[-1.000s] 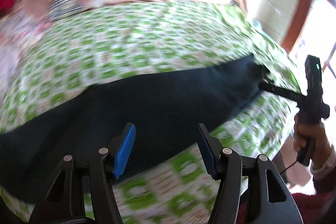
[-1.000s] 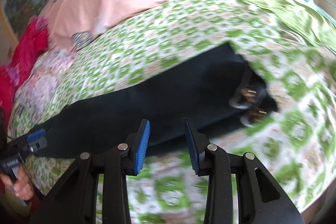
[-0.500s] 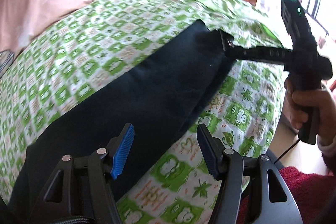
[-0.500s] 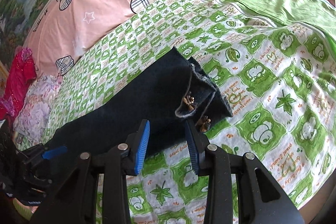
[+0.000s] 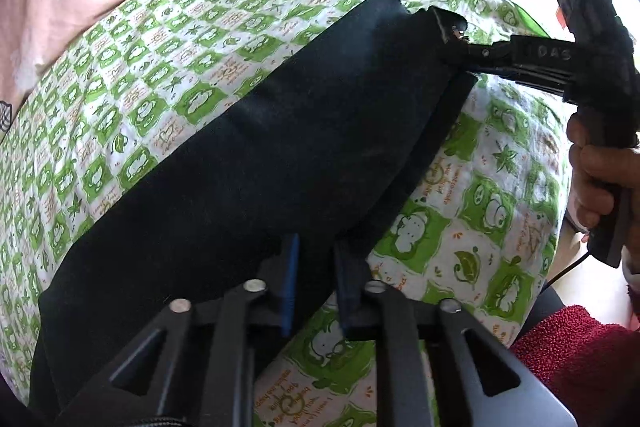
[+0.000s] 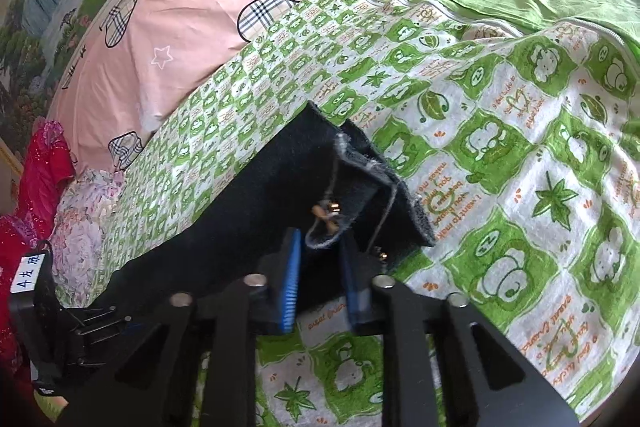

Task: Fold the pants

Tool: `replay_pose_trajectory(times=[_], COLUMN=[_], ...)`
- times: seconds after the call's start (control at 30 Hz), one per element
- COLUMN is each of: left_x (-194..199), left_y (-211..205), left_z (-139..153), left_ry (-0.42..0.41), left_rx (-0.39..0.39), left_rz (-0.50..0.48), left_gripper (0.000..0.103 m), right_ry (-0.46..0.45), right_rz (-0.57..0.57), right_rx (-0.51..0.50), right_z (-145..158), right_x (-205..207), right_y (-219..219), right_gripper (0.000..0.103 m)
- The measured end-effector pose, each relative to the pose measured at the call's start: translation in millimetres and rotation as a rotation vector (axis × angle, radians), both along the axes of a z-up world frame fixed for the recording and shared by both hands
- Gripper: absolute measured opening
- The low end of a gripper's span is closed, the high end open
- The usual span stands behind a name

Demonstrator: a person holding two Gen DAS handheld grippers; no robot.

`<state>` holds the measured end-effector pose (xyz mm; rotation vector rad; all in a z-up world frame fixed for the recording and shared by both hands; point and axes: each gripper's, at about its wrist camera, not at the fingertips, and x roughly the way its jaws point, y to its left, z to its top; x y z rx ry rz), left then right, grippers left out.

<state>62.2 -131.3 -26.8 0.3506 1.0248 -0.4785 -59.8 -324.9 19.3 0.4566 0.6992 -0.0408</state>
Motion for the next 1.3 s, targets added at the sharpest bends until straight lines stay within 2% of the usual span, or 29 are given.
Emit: replay_pose_trajectory(times=[0.13, 0.27, 0.33, 0.43, 0.47, 0.5, 0.53, 0.6, 0.67, 0.77, 0.9, 1.03, 1.07, 1.1, 1.13, 1.17, 1.3], left_x=[-6, -10, -7, -5, -5, -3, -1, 5, 16, 37, 70, 97, 102, 110, 114, 120, 140], left_y=[-5, -12, -12, -7, -6, -5, -2, -1, 1, 1, -5, -22, -27, -37, -43, -52, -81], left_z=[10, 8, 4, 14, 19, 25, 32, 41, 49, 52, 47, 40, 38, 35, 33, 31, 21], left_ry=[-0.012, -0.001, 0.032, 0.03, 0.028, 0.024, 0.015, 0.007, 0.005, 0.011, 0.063, 0.111, 0.128, 0.154, 0.162, 0.166, 0.187], left_rx=[-0.017, -0.012, -0.013, -0.055, -0.07, -0.088, -0.108, -0.129, -0.147, -0.156, -0.186, -0.194, -0.2, -0.206, -0.204, -0.194, -0.17], left_rz=[-0.019, -0.061, -0.06, -0.056, -0.056, -0.056, -0.053, -0.044, -0.028, -0.004, 0.003, -0.032, -0.057, -0.097, -0.115, -0.128, -0.157], left_gripper=[0.008, 0.01, 0.015, 0.023, 0.035, 0.047, 0.049, 0.049, 0.049, 0.05, 0.051, 0.056, 0.061, 0.065, 0.066, 0.066, 0.066], right_ry=[-0.045, -0.027, -0.012, -0.002, -0.002, -0.005, -0.009, -0.014, -0.014, -0.007, 0.009, -0.001, -0.004, -0.002, 0.007, -0.002, -0.042], right_rz=[0.001, 0.001, -0.012, -0.021, -0.035, -0.041, -0.049, -0.067, -0.074, -0.062, -0.05, -0.043, -0.05, -0.054, -0.06, -0.062, -0.079], right_rx=[-0.01, -0.028, -0.011, 0.02, 0.022, 0.02, 0.019, 0.031, 0.055, 0.08, 0.114, 0.129, 0.135, 0.132, 0.125, 0.145, 0.217], right_z=[11, 11, 6, 5, 7, 9, 11, 13, 12, 8, -2, -6, -7, -9, -11, -14, -19], right_x=[-13, -17, -17, -19, -21, -23, -25, -30, -34, -35, -26, -12, -10, -8, -5, -5, -15], right_y=[-4, -6, -9, -13, -14, -16, -18, -21, -23, -22, -19, -17, -17, -17, -18, -22, -43], right_gripper=[0.006, 0.006, 0.006, 0.009, 0.01, 0.013, 0.015, 0.04, 0.048, 0.048, 0.048, 0.047, 0.042, 0.027, 0.016, 0.012, 0.01])
